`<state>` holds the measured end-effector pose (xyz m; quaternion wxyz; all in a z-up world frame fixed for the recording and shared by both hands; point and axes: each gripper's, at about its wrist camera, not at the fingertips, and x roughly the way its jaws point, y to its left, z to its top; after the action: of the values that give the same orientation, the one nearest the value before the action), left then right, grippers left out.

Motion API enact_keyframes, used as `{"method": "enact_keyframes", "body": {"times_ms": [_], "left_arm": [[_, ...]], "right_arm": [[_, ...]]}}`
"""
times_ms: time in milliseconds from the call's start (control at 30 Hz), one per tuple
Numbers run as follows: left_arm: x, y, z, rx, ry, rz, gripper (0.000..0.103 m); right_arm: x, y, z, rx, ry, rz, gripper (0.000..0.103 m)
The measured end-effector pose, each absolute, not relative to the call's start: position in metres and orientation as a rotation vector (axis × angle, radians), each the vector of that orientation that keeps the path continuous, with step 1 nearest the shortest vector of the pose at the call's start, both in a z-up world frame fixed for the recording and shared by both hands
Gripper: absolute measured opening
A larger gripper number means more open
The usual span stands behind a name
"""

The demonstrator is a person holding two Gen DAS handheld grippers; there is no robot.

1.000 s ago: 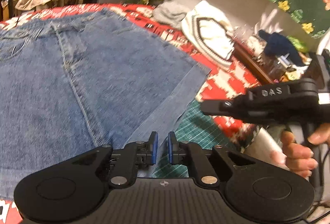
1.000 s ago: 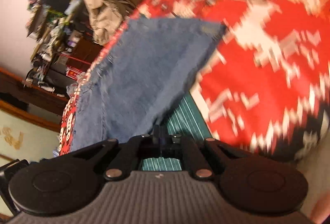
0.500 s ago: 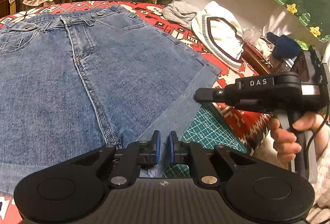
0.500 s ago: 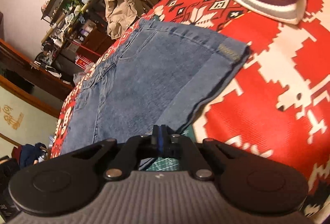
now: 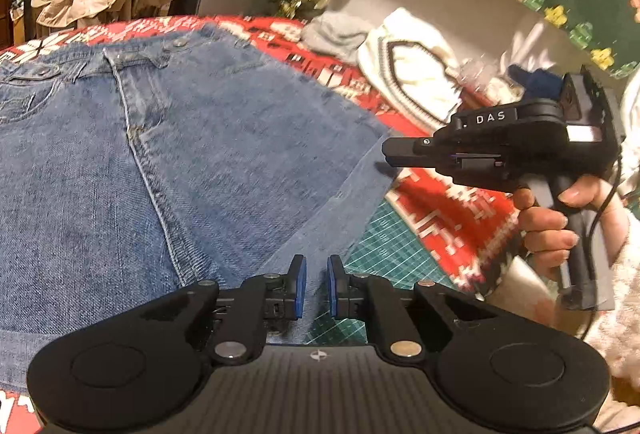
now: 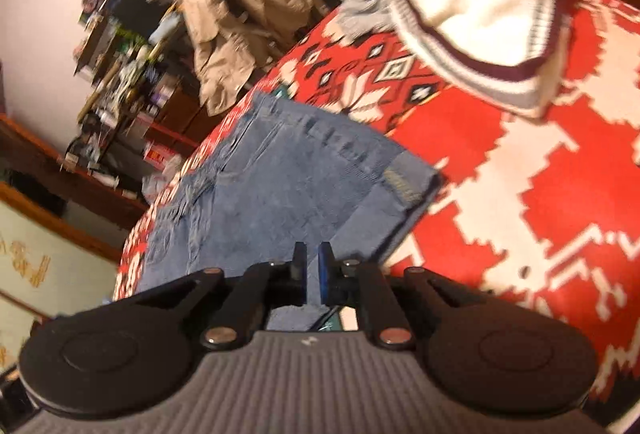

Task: Fold clothes

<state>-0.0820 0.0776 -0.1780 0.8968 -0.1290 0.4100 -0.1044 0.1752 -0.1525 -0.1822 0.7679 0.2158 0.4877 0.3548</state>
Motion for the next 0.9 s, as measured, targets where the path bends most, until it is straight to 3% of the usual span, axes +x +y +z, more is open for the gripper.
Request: {"method": "enact_keyframes", "body": {"times_ms": [67,100,133,400,433,633,733,900], "left_arm": [[-0.084,0.08,-0.18,-0.264,0.856,-0.207,0.012],[-0.085,0.082,-0.18,-0.267,0.858,-0.204,0.013],[-0.087,0.084,-0.181,-0.274,0.859,-0.202,0.013],[-0.096,0.089,-0.182,-0.304,0.852,-0.19,0.013],[-0.096,0.088,-0.182,-0.301,0.85,-0.188,0.013],[-0.096,0.089,-0.182,-0.304,0.849,-0.187,0.013],[-0.096,0.088,-0.182,-0.296,0.848,-0.186,0.013],[-0.097,0.088,-0.182,-0.293,0.847,-0.187,0.013]], "right_arm": [[0.179,-0.151,-0.191,0.475,1.089,0.752,0.009],[0.181,-0.153,-0.196,0.485,1.104,0.736,0.0],[0.183,-0.156,-0.201,0.506,1.11,0.734,0.0],[0.19,-0.171,-0.21,0.541,1.102,0.721,0.0],[0.191,-0.172,-0.207,0.54,1.093,0.711,0.006],[0.211,-0.18,-0.199,0.586,1.046,0.664,0.008],[0.223,-0.18,-0.208,0.574,1.06,0.647,0.0],[0.229,-0.186,-0.211,0.567,1.046,0.665,0.0]]}}
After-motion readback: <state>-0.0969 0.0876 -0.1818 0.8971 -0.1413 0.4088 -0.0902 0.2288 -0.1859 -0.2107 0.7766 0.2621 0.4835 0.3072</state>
